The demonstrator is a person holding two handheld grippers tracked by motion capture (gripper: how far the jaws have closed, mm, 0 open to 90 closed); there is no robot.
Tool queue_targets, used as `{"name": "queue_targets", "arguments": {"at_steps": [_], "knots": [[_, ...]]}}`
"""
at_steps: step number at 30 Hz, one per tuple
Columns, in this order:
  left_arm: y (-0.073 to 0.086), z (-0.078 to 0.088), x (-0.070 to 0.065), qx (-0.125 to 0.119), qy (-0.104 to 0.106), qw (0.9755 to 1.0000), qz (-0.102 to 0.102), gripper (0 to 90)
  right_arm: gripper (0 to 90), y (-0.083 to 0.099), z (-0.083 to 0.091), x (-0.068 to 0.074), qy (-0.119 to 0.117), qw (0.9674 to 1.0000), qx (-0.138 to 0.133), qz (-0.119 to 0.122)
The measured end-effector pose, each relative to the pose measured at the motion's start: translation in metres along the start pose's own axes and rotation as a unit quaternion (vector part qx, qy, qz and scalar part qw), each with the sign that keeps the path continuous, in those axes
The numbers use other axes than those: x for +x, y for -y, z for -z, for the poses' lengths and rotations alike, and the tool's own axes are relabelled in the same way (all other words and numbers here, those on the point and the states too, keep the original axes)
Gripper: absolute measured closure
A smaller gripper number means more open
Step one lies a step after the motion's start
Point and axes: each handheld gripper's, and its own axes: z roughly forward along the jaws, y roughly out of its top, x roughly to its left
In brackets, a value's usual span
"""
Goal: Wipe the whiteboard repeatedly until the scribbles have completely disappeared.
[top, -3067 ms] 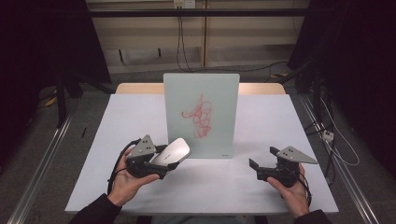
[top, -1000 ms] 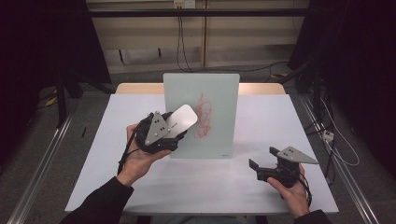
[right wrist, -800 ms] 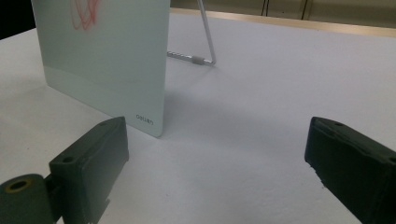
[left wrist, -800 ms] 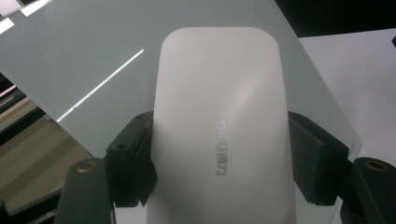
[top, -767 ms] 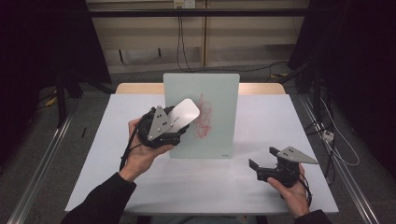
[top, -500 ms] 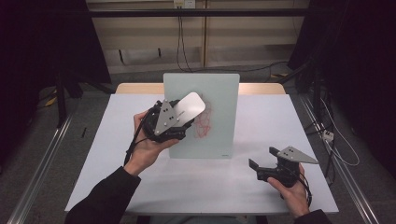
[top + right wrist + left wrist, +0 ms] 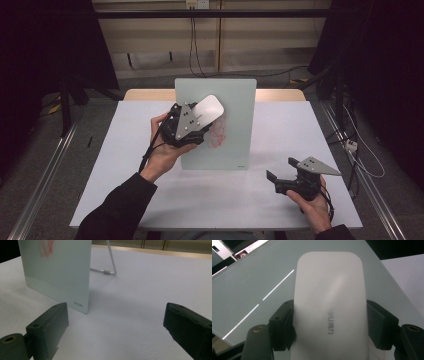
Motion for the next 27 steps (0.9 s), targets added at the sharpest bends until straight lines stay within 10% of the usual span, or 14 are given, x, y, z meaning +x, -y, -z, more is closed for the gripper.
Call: {"name": "queue_targets", "arguments": {"at_steps": [27], "knots": [[0.017, -0.011, -0.032, 0.019, 0.041, 0.9983, -0.037, 31.2, 5.9, 0.0, 0.0, 0.001, -0.002, 1.0, 0.001, 0.002]]}}
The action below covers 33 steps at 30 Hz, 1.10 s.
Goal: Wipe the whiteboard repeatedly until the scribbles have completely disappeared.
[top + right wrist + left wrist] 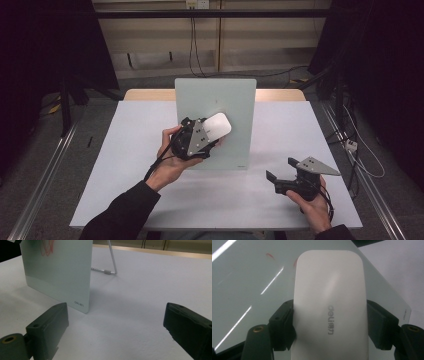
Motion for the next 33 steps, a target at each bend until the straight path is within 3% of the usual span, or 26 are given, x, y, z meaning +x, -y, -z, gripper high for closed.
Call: {"name": "queue_targets", "arguments": {"at_steps": [12, 15, 23, 30, 33], "knots": [[-0.025, 0.007, 0.036, -0.024, -0.035, 0.9986, 0.03, 31.1, 5.9, 0.0, 0.0, 0.0, 0.0, 1.0, -0.001, 0.0], [-0.028, 0.006, 0.038, -0.023, -0.042, 0.9985, 0.028, 31.1, 5.9, 0.0, 0.0, 0.0, 0.0, 1.0, -0.001, 0.002], [-0.022, -0.001, 0.017, -0.009, -0.026, 0.9996, -0.001, 31.1, 5.9, 0.0, 0.0, 0.0, -0.001, 1.0, 0.001, 0.003], [-0.007, -0.01, -0.011, 0.007, 0.009, 0.9998, -0.015, 31.1, 5.9, 0.0, 0.0, 0.0, 0.0, 1.0, 0.0, 0.001], [-0.002, -0.011, -0.016, 0.014, 0.024, 0.9994, -0.021, 31.1, 5.9, 0.0, 0.0, 0.0, 0.0, 1.0, -0.001, 0.003]]}}
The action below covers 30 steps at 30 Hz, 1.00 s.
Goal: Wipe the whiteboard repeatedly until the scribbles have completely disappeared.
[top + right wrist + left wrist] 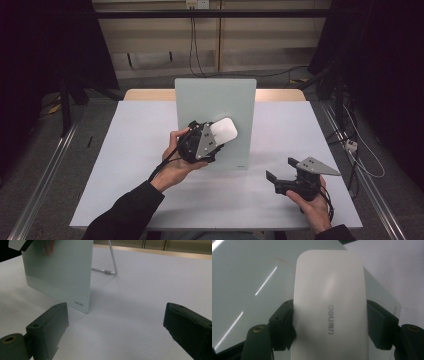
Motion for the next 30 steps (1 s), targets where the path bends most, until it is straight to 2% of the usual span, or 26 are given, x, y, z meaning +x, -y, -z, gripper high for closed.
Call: {"name": "queue_targets", "arguments": {"at_steps": [5, 6, 11, 14, 20, 23, 25, 27, 28, 30], "knots": [[-0.003, 0.001, 0.005, -0.001, 0.006, 0.9999, 0.012, 31.1, 5.9, 0.0, 0.0, 0.0, -0.001, 1.0, 0.001, -0.002], [-0.005, 0.002, 0.007, -0.002, 0.002, 1.0, 0.008, 31.2, 5.9, 0.0, 0.0, 0.0, -0.001, 1.0, 0.0, -0.001], [-0.013, 0.005, 0.019, -0.012, -0.015, 0.9996, 0.02, 31.1, 5.9, 0.0, 0.0, 0.0, -0.001, 1.0, 0.0, -0.001], [-0.016, 0.007, 0.024, -0.01, -0.022, 0.9996, 0.016, 31.1, 5.9, 0.0, 0.0, 0.0, -0.001, 1.0, 0.0, -0.002], [-0.022, 0.012, 0.038, -0.017, -0.04, 0.9988, 0.021, 31.1, 5.9, 0.0, -0.001, 0.0, -0.001, 1.0, 0.0, -0.001], [-0.026, 0.015, 0.047, -0.026, -0.051, 0.9977, 0.036, 31.1, 5.9, 0.0, -0.001, 0.0, -0.001, 1.0, 0.0, -0.001], [-0.028, 0.016, 0.051, -0.032, -0.057, 0.9971, 0.037, 31.1, 5.9, 0.0, -0.001, 0.0, -0.001, 1.0, 0.0, -0.001], [-0.029, 0.015, 0.049, -0.031, -0.062, 0.997, 0.035, 31.1, 5.9, 0.0, -0.001, 0.0, -0.001, 1.0, 0.0, -0.002], [-0.029, 0.015, 0.047, -0.027, -0.063, 0.9973, 0.026, 31.1, 5.9, 0.0, -0.001, 0.0, -0.001, 1.0, 0.0, -0.002], [-0.027, 0.013, 0.043, -0.023, -0.057, 0.9979, 0.02, 31.1, 5.9, 0.0, -0.001, 0.0, -0.001, 1.0, 0.001, -0.001]]}}
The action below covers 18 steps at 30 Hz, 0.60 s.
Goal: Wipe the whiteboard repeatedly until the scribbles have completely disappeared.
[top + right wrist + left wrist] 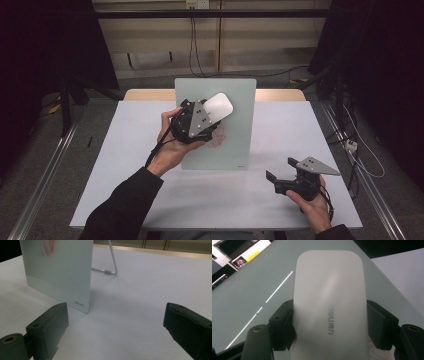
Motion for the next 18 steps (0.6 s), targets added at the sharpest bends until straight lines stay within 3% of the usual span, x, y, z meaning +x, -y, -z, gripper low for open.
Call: {"name": "queue_targets", "arguments": {"at_steps": [6, 18], "knots": [[0.007, -0.006, -0.019, 0.017, 0.022, 0.9993, -0.026, 31.1, 5.9, 0.0, 0.0, 0.0, 0.001, 1.0, 0.0, 0.0], [0.027, -0.013, -0.055, 0.042, 0.072, 0.9956, -0.043, 31.2, 5.9, 0.0, 0.0, 0.0, 0.001, 1.0, 0.0, 0.001]]}}
